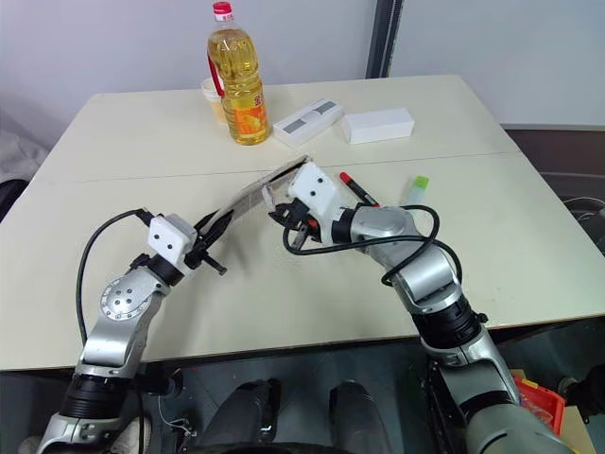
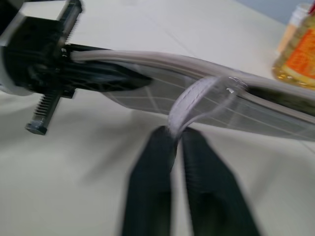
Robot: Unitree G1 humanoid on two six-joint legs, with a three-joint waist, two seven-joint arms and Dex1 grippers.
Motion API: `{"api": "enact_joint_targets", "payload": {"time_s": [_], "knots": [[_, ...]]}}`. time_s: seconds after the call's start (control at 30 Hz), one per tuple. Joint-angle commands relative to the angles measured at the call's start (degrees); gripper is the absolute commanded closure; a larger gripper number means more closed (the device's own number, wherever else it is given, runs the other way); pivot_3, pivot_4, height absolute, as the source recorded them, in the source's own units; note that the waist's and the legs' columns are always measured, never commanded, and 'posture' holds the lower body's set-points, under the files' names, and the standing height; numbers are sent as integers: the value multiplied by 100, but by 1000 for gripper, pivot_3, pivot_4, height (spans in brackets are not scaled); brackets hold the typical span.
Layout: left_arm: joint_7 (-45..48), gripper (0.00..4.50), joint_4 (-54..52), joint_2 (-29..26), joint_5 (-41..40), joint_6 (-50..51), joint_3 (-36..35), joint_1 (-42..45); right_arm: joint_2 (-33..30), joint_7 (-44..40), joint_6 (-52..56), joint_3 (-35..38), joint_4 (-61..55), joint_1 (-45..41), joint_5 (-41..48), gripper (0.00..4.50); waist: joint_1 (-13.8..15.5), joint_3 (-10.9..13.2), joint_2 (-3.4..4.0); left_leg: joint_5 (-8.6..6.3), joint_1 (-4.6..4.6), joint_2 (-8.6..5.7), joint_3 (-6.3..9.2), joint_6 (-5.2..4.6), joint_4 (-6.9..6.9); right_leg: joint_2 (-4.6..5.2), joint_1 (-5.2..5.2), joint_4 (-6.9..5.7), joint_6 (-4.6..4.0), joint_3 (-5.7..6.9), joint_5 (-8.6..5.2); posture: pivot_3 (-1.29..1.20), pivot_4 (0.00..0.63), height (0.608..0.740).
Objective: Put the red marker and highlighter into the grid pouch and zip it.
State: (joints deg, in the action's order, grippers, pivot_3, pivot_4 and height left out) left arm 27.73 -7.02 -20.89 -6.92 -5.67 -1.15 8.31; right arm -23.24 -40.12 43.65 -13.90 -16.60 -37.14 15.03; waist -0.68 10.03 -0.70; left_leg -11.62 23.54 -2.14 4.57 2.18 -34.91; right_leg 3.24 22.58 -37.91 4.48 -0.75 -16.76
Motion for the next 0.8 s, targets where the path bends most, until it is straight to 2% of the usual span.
{"api": "enact_joint_targets", "payload": {"time_s": [0.03,0.1,0.2,0.37,0.5,0.67,0.77,0.8], "knots": [[-172,4500,-208,87,107,-136,14,8,-18,28,20,193,-116,-99,104,2019,0,0,0,0,1,0,0,0,0,0,0,1,0,0,0,0,150,740],[-260,4500,-159,150,199,-174,55,34,10,129,147,223,-127,-76,98,964,3,0,0,0,2,0,0,0,0,0,1,2,0,0,0,0,150,740],[-405,4500,-67,268,333,-258,95,119,233,437,520,422,-84,-63,222,964,3,0,0,0,3,0,0,0,0,0,1,2,0,0,0,0,150,740],[-460,4500,46,385,396,-357,147,216,1001,1210,1195,992,159,-128,507,964,-7,0,0,0,4,0,0,0,2,0,3,1,0,-1,0,0,150,740],[-427,4500,133,376,415,-447,180,255,1440,1587,1343,1156,304,-120,586,964,-7,1,2,0,4,0,-1,0,7,-1,7,1,0,-2,0,0,150,740],[-397,4500,188,344,419,-518,198,268,1670,1757,1292,1127,440,-225,608,964,-9,2,3,0,5,0,-2,0,7,-1,8,1,1,-2,1,0,150,740],[-394,4500,230,332,467,-586,237,265,1787,1839,1243,1124,546,-310,631,1781,-16,2,3,0,5,0,-2,-1,7,-1,8,1,1,-2,1,0,150,740],[-394,4500,230,332,473,-595,244,262,1774,1823,1212,1064,553,-322,610,2214,-15,2,3,0,5,0,-2,-1,8,-2,9,1,1,-1,1,0,150,740]]}}
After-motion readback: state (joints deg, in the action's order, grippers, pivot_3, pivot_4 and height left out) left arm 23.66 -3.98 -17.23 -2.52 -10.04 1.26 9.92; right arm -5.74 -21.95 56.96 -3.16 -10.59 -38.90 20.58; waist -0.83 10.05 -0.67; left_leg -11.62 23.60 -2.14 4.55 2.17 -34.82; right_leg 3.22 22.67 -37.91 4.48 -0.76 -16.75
